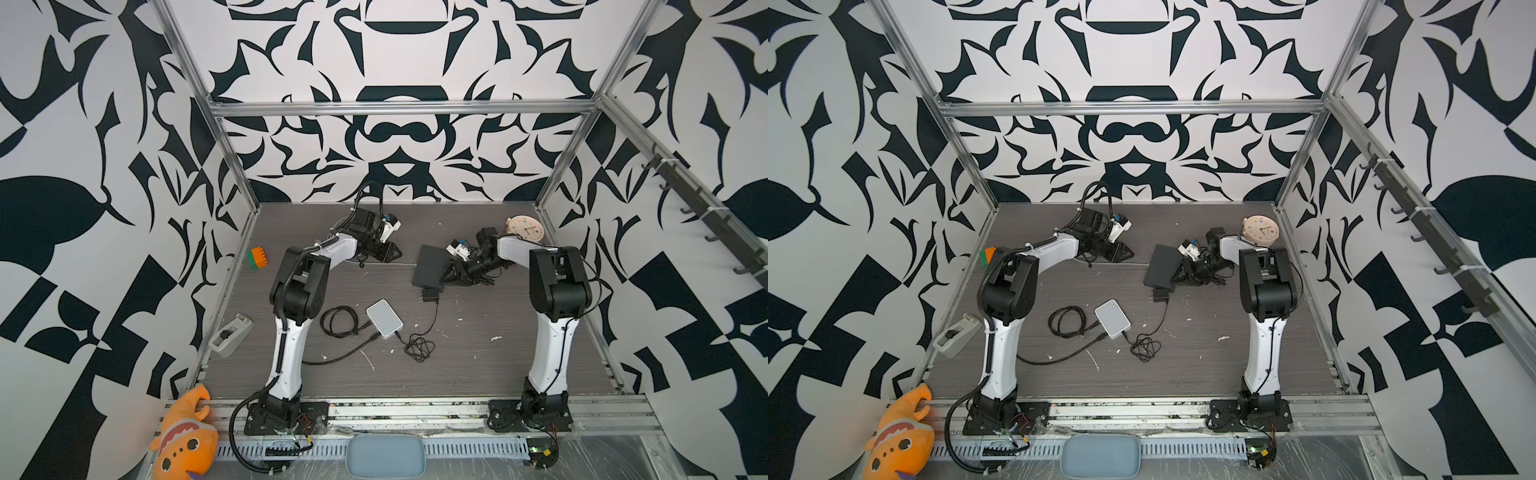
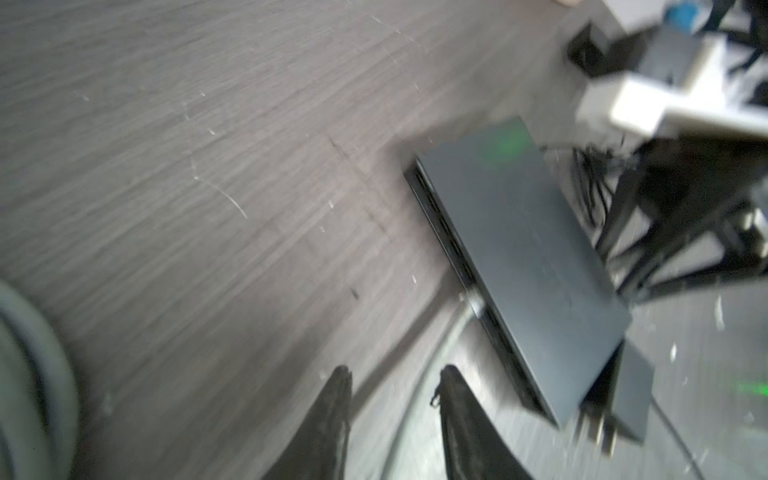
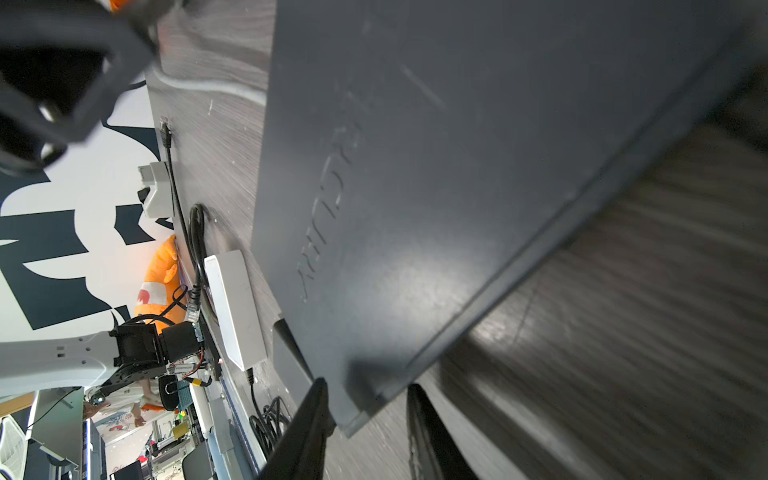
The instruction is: Insert the plug into the switch port
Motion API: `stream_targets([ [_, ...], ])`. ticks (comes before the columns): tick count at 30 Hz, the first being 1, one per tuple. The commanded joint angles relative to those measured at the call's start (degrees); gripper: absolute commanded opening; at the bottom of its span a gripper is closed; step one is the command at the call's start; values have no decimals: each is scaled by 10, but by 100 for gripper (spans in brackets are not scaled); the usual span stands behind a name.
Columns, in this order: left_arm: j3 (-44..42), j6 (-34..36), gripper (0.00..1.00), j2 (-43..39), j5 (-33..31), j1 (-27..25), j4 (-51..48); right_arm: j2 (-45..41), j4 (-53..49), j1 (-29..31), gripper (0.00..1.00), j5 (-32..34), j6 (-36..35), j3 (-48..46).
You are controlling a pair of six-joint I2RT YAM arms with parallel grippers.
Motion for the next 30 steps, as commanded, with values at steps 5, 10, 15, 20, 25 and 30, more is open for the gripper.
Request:
stream_targets([
  [5,-18,190,41,3,-78,-38,-10,-33,-2,1,36,4,15,28],
  [10,39,228,41,46,-129,-61,-48,-32,7,9,40,21,30,27],
  [15,63,262,29,67,-162,-75,-73,-21,7,9,42,62,55,47],
  [20,82,292,16,84,-162,-80,-81,-14,12,10,42,88,75,72],
  [25,101,309,5,89,-103,-84,-93,0,20,10,43,115,91,95],
  [30,98,330,3,76,-39,-97,-119,32,-19,23,45,121,52,137],
])
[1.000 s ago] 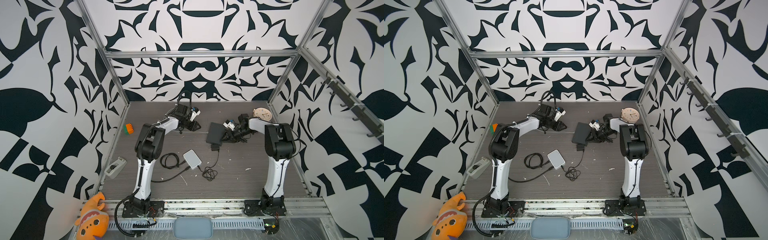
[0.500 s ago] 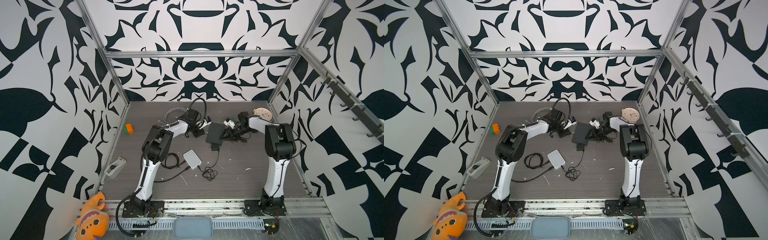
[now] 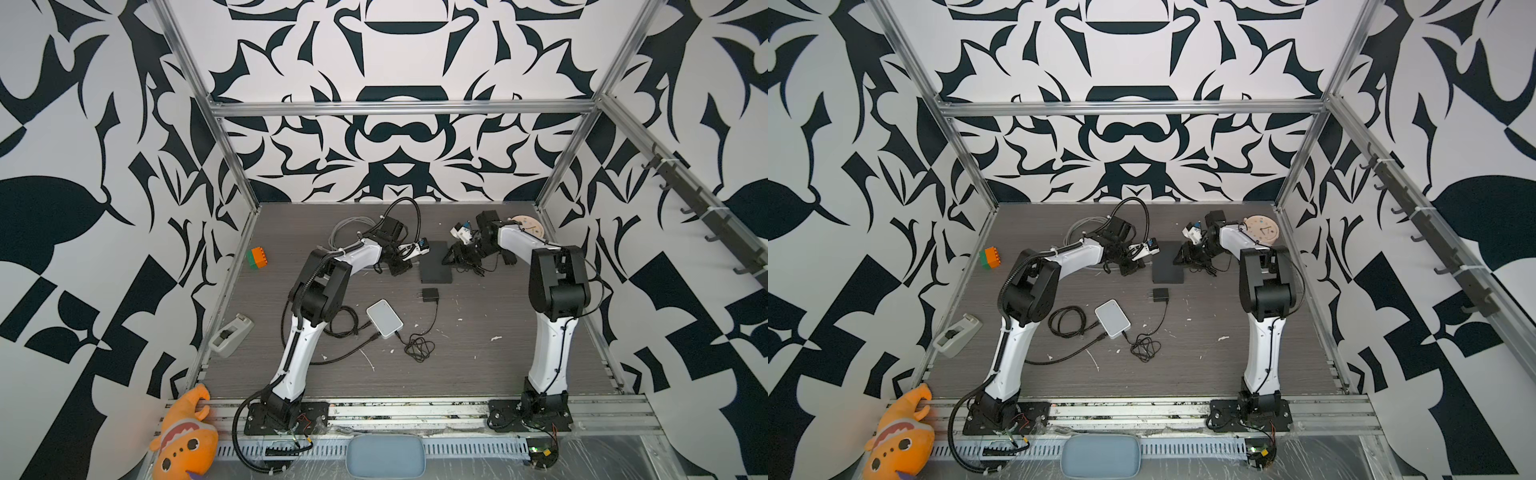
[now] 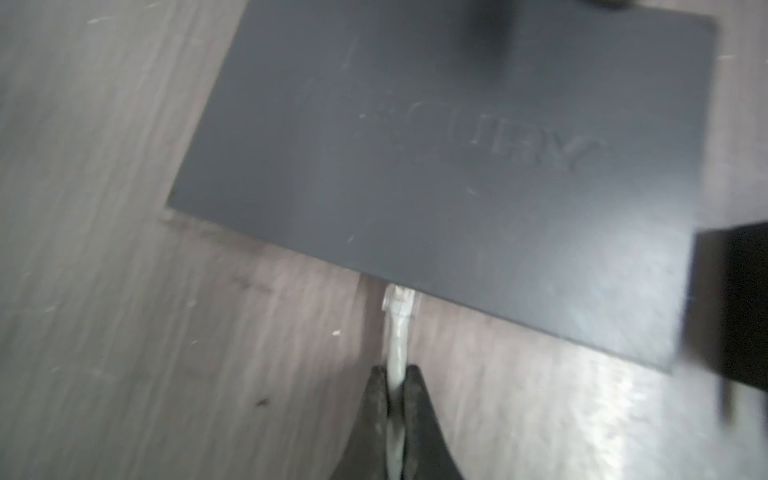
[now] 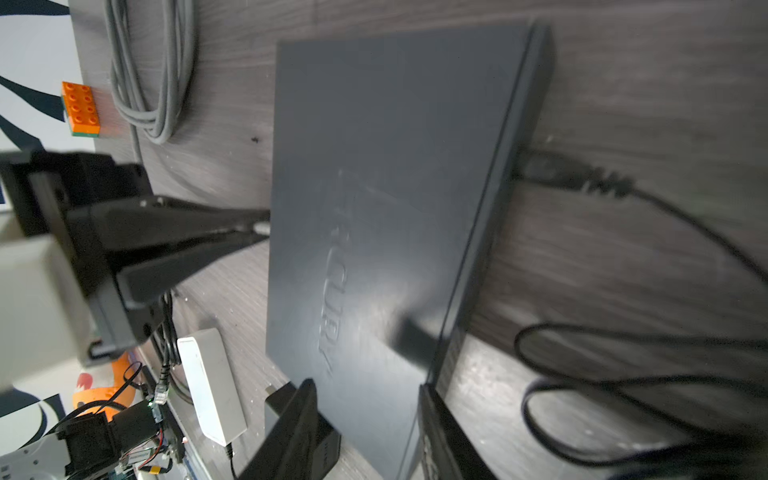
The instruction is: Insert the plug into the switch port
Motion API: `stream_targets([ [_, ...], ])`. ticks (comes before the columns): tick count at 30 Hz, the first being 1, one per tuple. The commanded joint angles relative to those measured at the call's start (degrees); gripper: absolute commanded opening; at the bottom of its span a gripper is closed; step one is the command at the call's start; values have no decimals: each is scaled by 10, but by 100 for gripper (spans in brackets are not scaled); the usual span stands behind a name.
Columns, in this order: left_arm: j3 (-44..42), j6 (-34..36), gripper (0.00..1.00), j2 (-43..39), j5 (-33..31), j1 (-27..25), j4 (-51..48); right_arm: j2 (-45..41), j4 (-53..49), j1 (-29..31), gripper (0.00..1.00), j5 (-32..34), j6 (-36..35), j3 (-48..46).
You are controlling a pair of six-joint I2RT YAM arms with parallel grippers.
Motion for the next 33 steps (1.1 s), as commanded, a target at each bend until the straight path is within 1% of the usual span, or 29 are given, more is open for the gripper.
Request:
stream_targets([
  [1,2,27,3,-2,76,-14,-50,18,-33,15,45,14,-32,36],
  [2,-1,25,3,-4,78,-14,-48,20,-37,15,45,12,-39,41],
  [6,8,11,3,7,52,-13,-41,40,-79,18,46,8,-86,73],
  [9,38,5,3,23,40,-12,-68,59,-121,21,45,15,-130,96],
  [11,66,-3,3,34,42,-10,-98,53,-117,21,45,20,-140,90],
  [14,85,-2,3,43,43,-10,-128,16,-68,12,46,13,-121,57],
  [18,72,-2,3,34,43,-9,-127,-28,-19,0,52,43,-87,34],
  [20,70,-2,3,32,43,-9,-124,-32,-15,-2,60,64,-78,33],
  [21,72,-3,3,33,44,-9,-125,-34,-10,-2,62,69,-73,32],
  [27,120,-2,3,57,58,-9,-187,-19,11,-3,61,102,-66,9],
  [30,134,-15,2,64,77,-8,-204,-6,17,-4,59,88,-68,13],
  [33,165,-32,2,81,88,-5,-227,8,13,-2,56,55,-79,21],
])
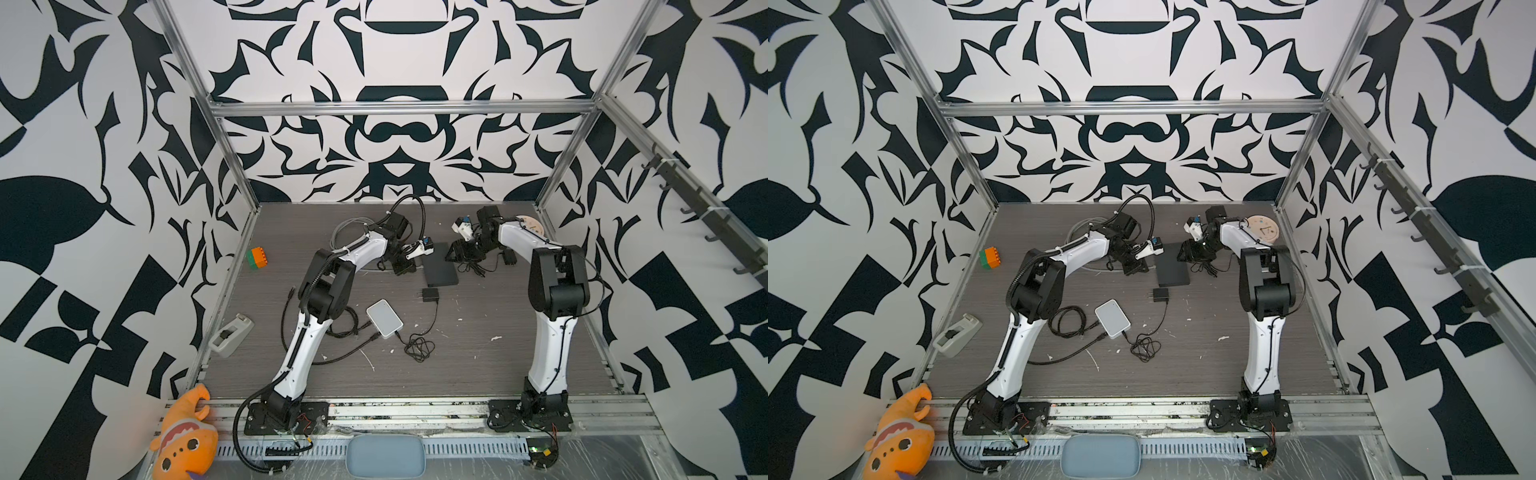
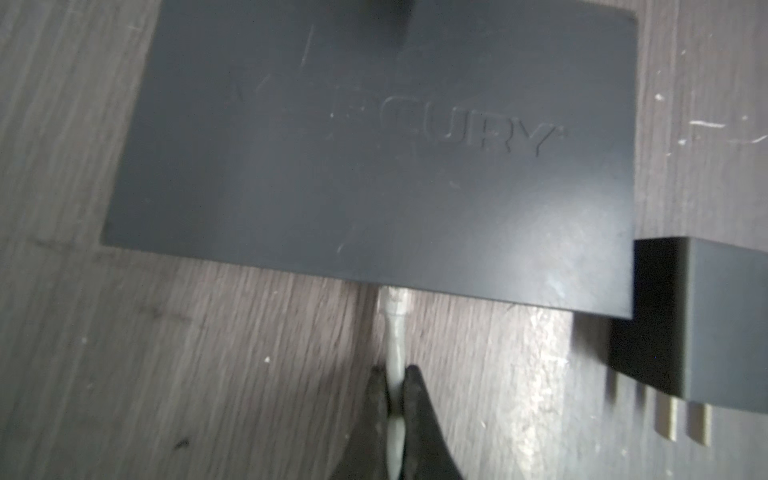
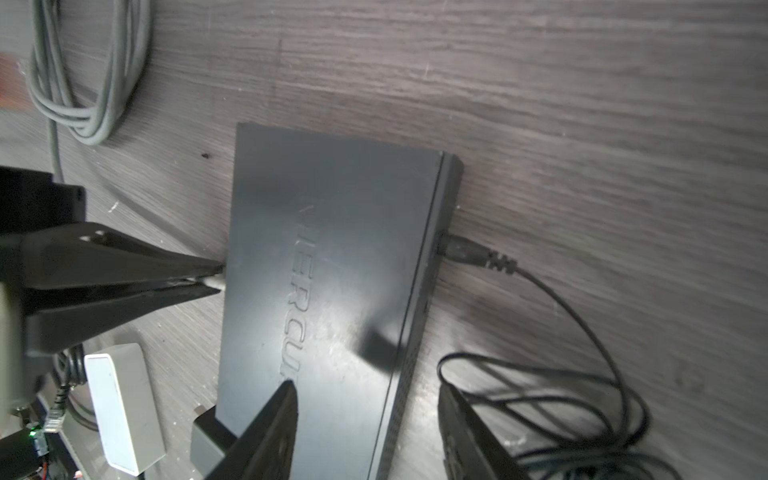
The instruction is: Insert the plug into the switch port
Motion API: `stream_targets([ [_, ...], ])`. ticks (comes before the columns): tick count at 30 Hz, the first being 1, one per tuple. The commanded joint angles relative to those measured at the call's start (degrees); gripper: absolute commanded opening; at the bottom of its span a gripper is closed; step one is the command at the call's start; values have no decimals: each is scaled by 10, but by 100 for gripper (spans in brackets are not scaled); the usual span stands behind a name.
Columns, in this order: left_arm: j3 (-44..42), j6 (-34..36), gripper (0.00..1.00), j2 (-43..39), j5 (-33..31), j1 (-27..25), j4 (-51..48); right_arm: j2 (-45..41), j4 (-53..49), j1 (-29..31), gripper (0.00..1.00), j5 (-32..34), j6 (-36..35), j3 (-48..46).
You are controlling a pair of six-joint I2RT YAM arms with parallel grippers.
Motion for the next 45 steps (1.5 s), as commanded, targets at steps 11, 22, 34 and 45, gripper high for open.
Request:
stream_targets([
  [11,105,-85,1,67,101,7,-101,28,-27,25,50,-136,-82,-33],
  [22,184,-119,0,103,215,10,-148,48,-68,54,48,-147,-142,15],
  [34,229,-154,0,131,236,16,-160,102,-176,96,48,-189,-243,125],
  [45,206,-283,0,133,263,39,-55,91,-199,109,45,-249,-268,94],
])
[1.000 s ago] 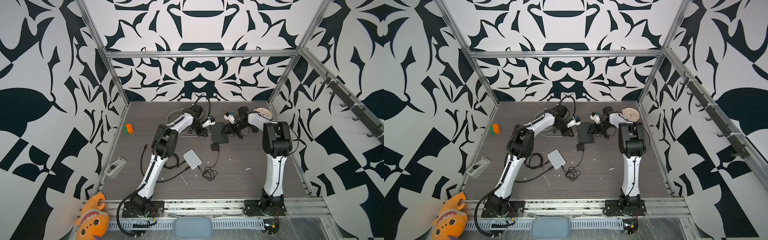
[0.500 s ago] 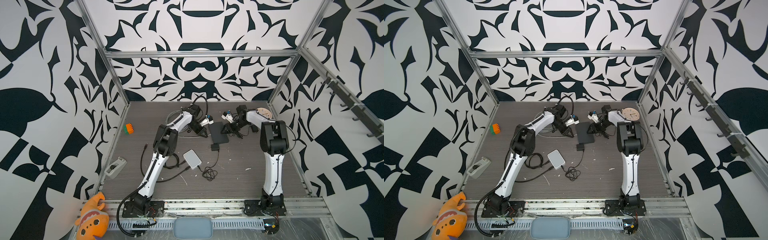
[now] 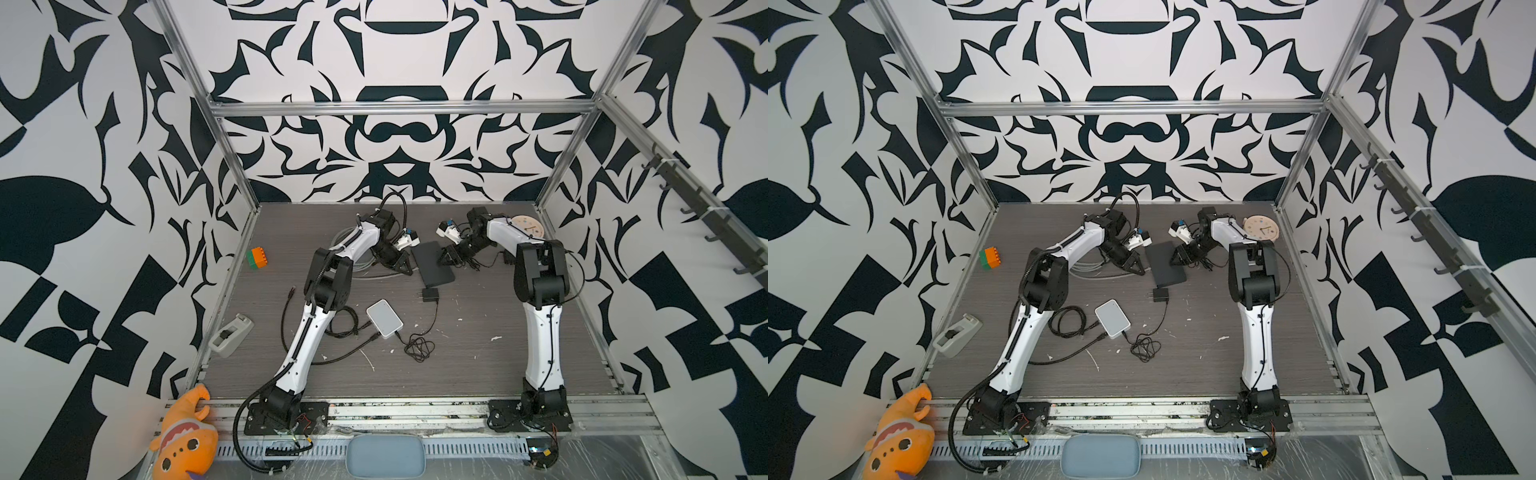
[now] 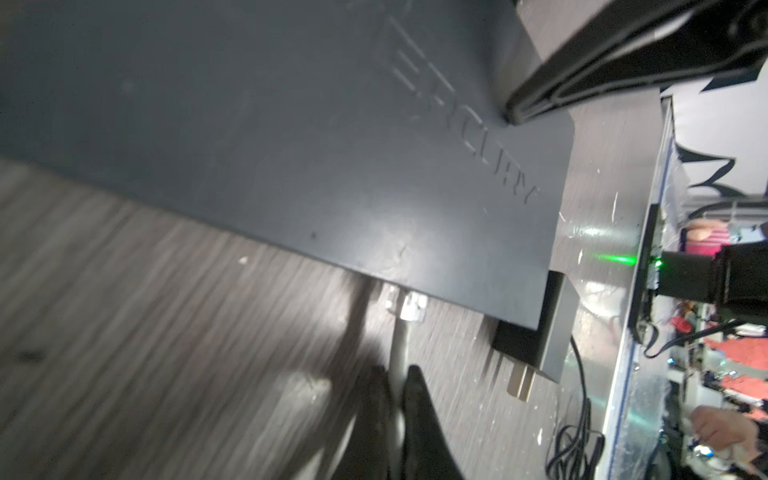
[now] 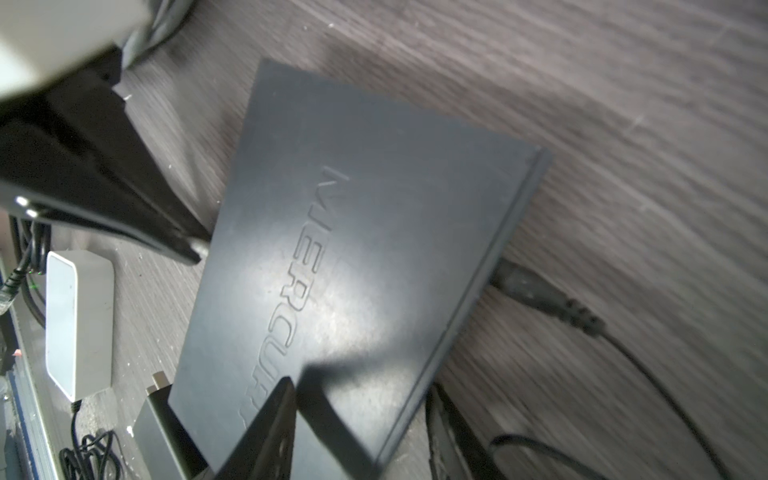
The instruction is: Insert the plug into the switch port
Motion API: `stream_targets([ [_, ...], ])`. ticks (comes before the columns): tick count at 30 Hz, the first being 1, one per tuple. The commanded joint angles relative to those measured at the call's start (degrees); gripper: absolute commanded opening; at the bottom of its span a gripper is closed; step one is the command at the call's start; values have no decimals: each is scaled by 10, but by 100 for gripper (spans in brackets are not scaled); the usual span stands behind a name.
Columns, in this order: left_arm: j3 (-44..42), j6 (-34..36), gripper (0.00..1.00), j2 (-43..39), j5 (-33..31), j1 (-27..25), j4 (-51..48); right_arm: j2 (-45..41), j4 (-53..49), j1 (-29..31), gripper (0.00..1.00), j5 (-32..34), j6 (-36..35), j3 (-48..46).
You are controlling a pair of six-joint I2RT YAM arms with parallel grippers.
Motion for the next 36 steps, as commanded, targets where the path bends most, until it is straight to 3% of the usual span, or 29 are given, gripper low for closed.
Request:
stream_targets([
  [1,17,-61,0,15,89,-18,173,-8,-104,90,45,-190,-42,-23],
  [13,53,-76,0,38,119,-20,170,-18,-68,112,45,-255,-27,-63],
  [20,25,-45,1,17,121,-20,150,-33,-49,93,50,-207,9,-69],
  [27,-47,-52,3,-31,88,6,171,-98,15,34,53,-169,98,-107],
  [33,-86,-55,6,-62,75,10,189,-165,121,19,56,-112,241,-178],
  [36,-90,-58,19,-66,61,10,189,-195,162,19,57,-74,282,-209],
])
